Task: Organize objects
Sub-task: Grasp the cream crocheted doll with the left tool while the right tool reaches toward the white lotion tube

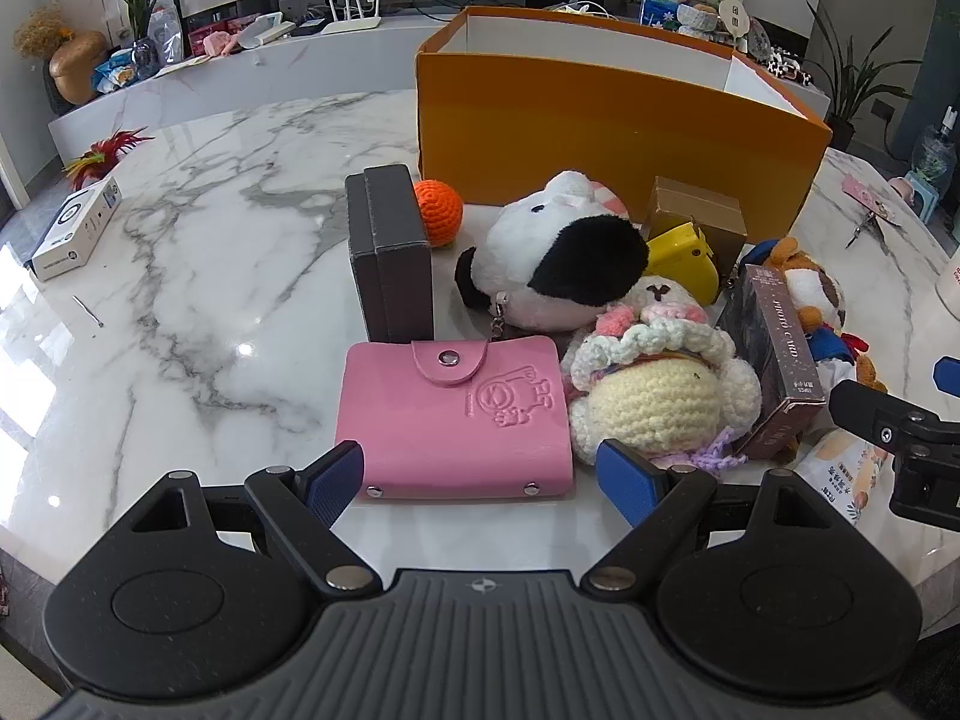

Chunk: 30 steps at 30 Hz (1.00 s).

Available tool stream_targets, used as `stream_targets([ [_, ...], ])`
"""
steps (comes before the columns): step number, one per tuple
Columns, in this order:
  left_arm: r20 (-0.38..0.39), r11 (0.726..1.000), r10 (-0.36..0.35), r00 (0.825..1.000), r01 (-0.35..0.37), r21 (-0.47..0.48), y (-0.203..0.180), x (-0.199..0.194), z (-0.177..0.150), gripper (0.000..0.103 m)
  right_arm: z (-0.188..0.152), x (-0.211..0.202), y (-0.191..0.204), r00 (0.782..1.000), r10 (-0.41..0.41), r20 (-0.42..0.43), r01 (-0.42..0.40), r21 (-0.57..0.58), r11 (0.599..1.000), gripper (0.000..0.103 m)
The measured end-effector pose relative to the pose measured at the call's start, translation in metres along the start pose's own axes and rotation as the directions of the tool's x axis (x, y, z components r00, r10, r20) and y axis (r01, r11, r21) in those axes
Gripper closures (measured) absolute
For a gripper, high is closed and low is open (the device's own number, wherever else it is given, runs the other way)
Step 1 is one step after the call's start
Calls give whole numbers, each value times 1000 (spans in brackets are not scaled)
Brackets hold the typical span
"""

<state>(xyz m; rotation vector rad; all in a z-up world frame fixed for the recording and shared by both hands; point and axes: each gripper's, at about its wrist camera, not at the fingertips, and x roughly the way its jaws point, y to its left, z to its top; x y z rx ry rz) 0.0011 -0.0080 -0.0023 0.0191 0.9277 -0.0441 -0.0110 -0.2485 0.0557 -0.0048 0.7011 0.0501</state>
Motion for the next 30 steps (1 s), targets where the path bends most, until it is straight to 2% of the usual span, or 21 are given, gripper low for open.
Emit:
stream_targets([
  [11, 15, 1000, -21, 1000, 21, 24, -17, 2, 6, 3, -1, -12, -28, 1000, -11, 12, 10, 80, 997, 1],
  [14, -20, 999, -23, 1000, 24, 34, -22, 1, 9, 3, -2, -12, -32, 1000, 7, 8, -8, 91, 996, 1],
  [18, -44, 997, -83, 996, 83, 5, -20, -7, 9, 3, -3, -13, -35, 1000, 16, 7, -16, 91, 996, 1],
  [22, -8, 991, -130, 992, 130, -21, -16, -13, 12, 3, -2, -15, -39, 1000, 25, 16, -26, 104, 994, 1],
  [27, 16, 973, -215, 977, 215, -80, -17, -10, 21, 3, 1, -15, -44, 999, 31, 27, -34, 119, 992, 1],
  [30, 29, 972, -219, 975, 221, -83, -27, -3, 30, 3, 1, -13, -45, 999, 30, 23, -33, 120, 992, 1],
])
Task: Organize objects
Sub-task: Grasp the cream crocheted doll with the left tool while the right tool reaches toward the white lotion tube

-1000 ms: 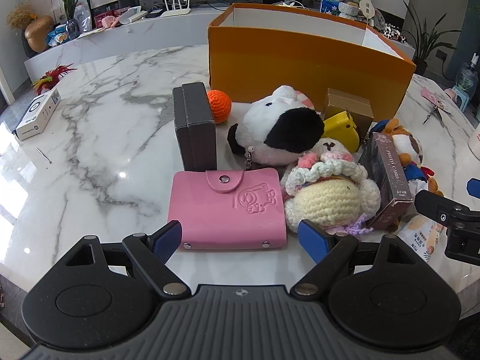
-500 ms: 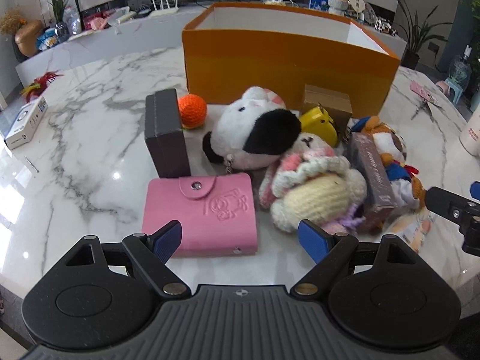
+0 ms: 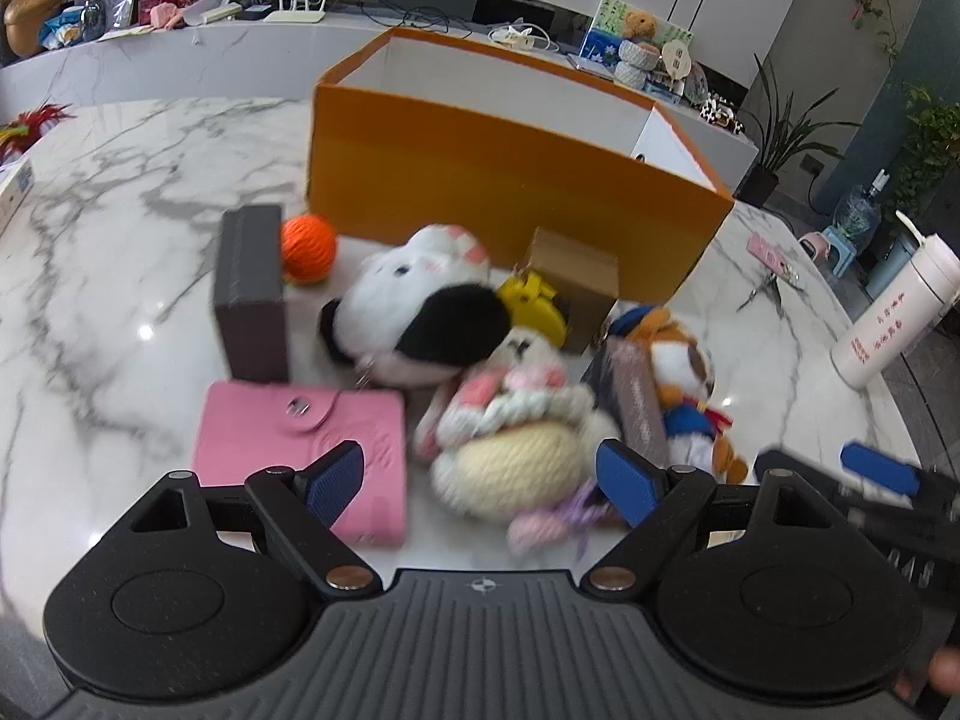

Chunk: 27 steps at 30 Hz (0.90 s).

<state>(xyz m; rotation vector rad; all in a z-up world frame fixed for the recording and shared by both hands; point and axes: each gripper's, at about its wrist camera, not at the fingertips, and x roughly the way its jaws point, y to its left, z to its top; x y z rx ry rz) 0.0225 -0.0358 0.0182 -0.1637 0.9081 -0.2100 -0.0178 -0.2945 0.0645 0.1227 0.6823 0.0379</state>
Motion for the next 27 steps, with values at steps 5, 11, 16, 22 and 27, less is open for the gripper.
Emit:
stream_targets([
  [5, -29, 999, 40, 999, -39, 23, -15, 25, 9, 3, 0, 4, -2, 1000, 1, -12, -1, 2, 1000, 1],
  [11, -54, 998, -11, 999, 7, -61, -7, 45, 10, 3, -9, 12, -6, 998, -6, -65, 7, 12, 1000, 1],
  [16, -72, 990, -35, 997, 25, -138, 1, 53, 11, 3, -18, 24, -9, 991, -6, -134, 9, 23, 1000, 1],
  [22, -75, 989, -28, 997, 17, -144, 1, 59, 11, 3, -24, 39, -2, 982, -4, -188, 10, 33, 999, 1],
  [27, -71, 994, -2, 997, -5, -109, -5, 60, 10, 3, -31, 54, 13, 975, -41, -219, 34, -39, 999, 1],
])
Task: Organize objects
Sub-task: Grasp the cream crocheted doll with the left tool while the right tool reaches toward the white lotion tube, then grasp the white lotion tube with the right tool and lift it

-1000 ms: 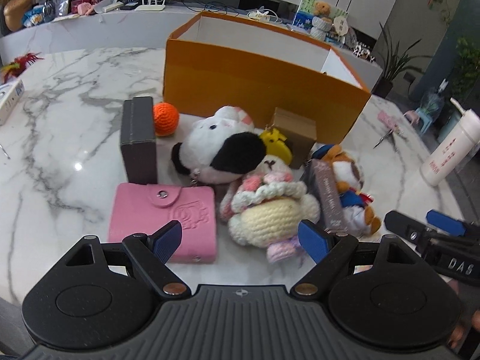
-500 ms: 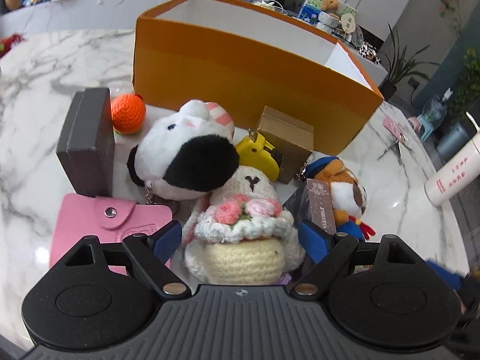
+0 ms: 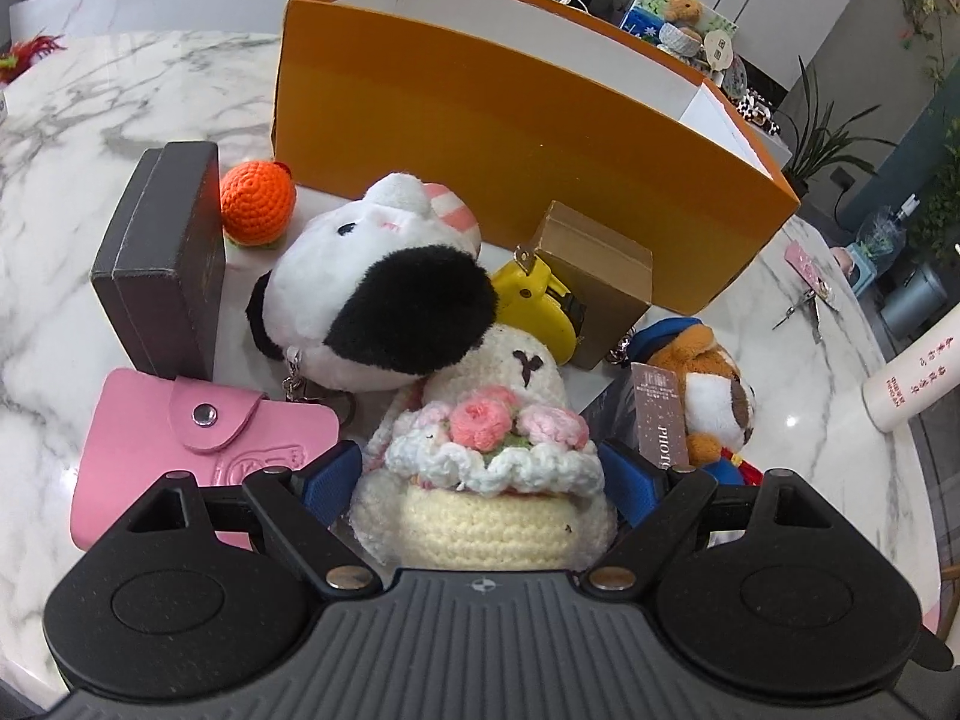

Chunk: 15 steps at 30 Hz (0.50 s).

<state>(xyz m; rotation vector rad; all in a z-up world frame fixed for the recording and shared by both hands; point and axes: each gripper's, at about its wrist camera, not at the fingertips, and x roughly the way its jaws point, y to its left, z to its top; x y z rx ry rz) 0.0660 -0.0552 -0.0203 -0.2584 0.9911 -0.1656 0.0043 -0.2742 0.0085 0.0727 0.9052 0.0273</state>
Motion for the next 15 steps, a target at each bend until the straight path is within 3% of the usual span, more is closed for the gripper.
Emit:
stream_targets([
  [6, -1, 1000, -7, 1000, 7, -1, 2, 0, 0, 3, -3, 0, 0, 1000, 16, -2, -16, -38, 999, 1],
  [12, -7, 999, 7, 1000, -7, 33, 0, -2, -2, 3, -9, -11, -21, 997, -74, 19, 75, -51, 996, 1],
  [15, -9, 999, 11, 1000, -11, 30, -1, -2, -3, 3, -10, -12, -29, 1000, -7, -5, 7, 6, 1000, 1],
])
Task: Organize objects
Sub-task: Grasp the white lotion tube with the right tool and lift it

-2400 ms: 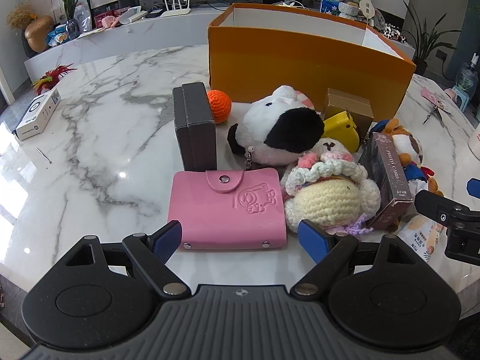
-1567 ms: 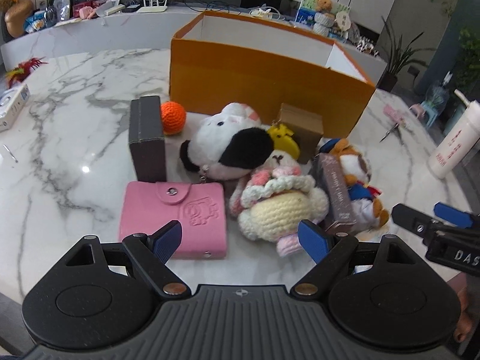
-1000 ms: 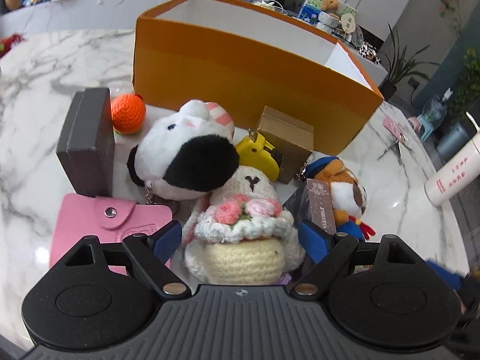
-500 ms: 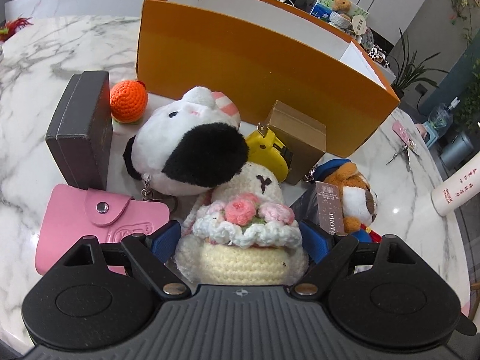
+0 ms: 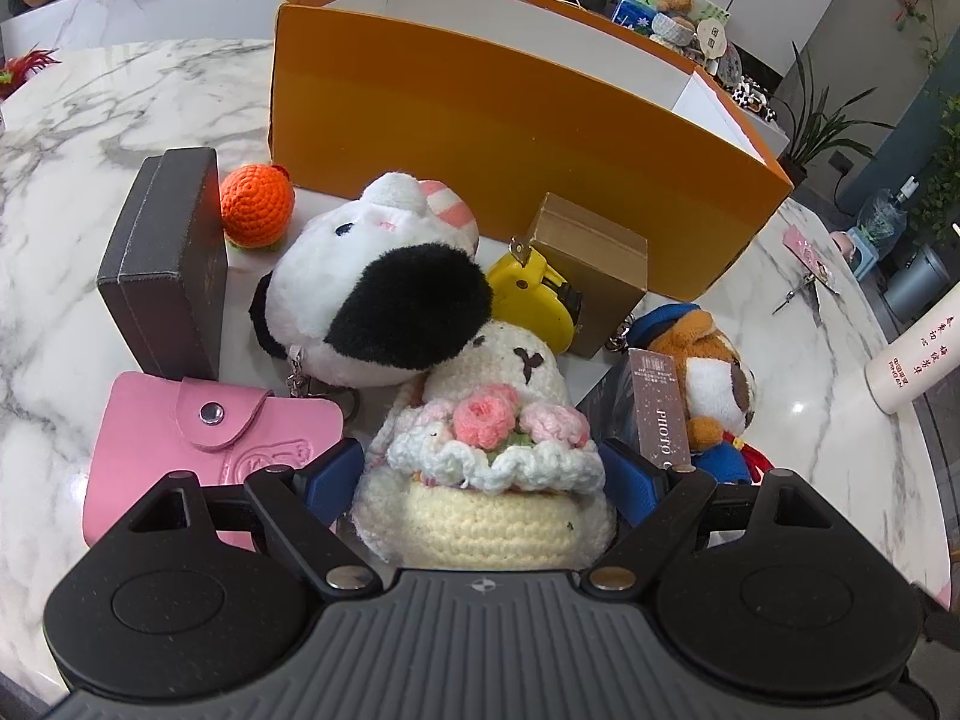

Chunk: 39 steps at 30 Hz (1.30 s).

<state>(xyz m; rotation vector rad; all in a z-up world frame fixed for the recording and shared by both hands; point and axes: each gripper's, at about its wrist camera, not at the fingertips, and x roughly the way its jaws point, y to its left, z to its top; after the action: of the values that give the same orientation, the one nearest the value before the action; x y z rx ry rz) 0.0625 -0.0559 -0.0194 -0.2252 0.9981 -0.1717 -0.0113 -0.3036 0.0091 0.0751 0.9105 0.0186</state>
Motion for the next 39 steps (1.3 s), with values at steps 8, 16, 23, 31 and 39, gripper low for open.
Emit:
stream_targets([
  [8, -2, 1000, -11, 1000, 11, -3, 3, 0, 0, 3, -5, -6, 0, 993, 113, -37, -114, -23, 993, 1],
  [16, -8, 1000, -8, 1000, 8, -5, 2, -1, -1, 3, -4, -24, -10, 998, -66, 24, 68, -109, 992, 1],
  [23, -9, 1000, -18, 1000, 18, 2, 5, -1, 0, 3, 24, -13, 13, 995, 45, -89, -95, -712, 695, 1],
  [31, -14, 1000, -27, 1000, 27, -3, 5, 0, 0, 3, 59, 32, 14, 902, 195, -385, -431, -775, 462, 2],
  [39, -27, 999, -47, 999, 47, -5, 9, 0, 1, 3, 75, 44, -22, 901, 249, -357, -426, -611, 667, 18],
])
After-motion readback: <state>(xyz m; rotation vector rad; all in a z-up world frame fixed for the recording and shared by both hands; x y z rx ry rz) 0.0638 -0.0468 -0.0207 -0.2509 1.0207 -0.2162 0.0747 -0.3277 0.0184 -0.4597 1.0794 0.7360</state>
